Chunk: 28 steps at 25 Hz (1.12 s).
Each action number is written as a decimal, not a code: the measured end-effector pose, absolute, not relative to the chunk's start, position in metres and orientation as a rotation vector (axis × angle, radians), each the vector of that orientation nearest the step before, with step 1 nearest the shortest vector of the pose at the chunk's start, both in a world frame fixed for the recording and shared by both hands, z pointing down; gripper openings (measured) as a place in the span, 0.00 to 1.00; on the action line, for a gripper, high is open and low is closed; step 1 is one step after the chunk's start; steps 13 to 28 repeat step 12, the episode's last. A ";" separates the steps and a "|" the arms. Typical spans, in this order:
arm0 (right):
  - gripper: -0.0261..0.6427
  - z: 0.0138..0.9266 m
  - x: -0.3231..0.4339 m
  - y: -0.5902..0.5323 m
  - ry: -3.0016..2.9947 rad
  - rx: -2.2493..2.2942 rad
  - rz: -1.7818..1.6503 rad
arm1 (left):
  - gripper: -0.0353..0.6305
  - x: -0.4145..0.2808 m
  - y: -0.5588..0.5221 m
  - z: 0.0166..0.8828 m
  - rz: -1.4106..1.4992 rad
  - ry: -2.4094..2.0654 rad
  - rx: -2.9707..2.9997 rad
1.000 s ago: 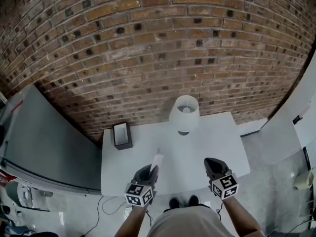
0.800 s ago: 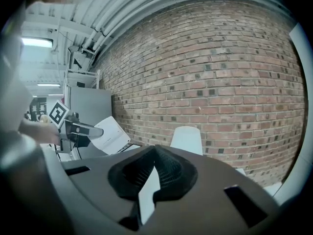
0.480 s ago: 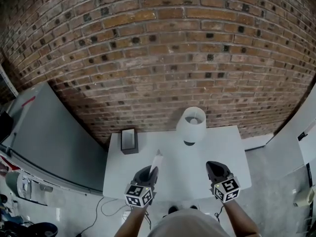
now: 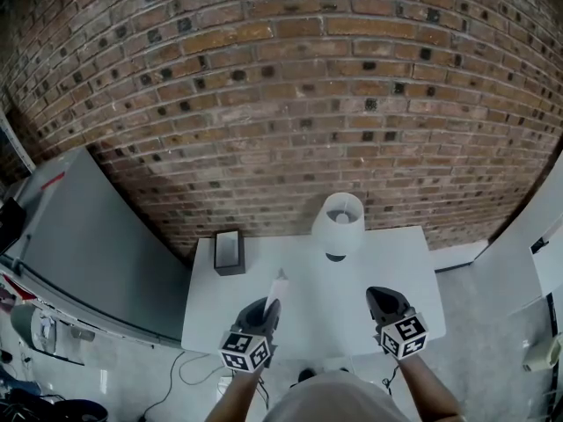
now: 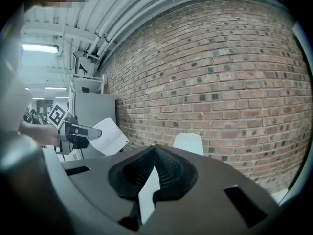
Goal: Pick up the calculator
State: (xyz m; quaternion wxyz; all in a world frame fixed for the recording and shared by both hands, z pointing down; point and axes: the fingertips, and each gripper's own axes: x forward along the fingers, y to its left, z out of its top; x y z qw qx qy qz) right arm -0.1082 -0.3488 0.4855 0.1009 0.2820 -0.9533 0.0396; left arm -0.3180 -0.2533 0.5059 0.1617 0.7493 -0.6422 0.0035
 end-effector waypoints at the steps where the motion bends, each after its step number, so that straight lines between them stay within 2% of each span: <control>1: 0.06 0.485 -0.106 -0.349 -2.817 0.833 0.119 | 0.17 -0.317 -0.253 0.505 0.012 -1.835 2.139; 28: 0.06 0.486 -0.089 -0.347 -2.819 0.853 0.129 | 0.17 -0.305 -0.249 0.513 0.046 -1.841 2.124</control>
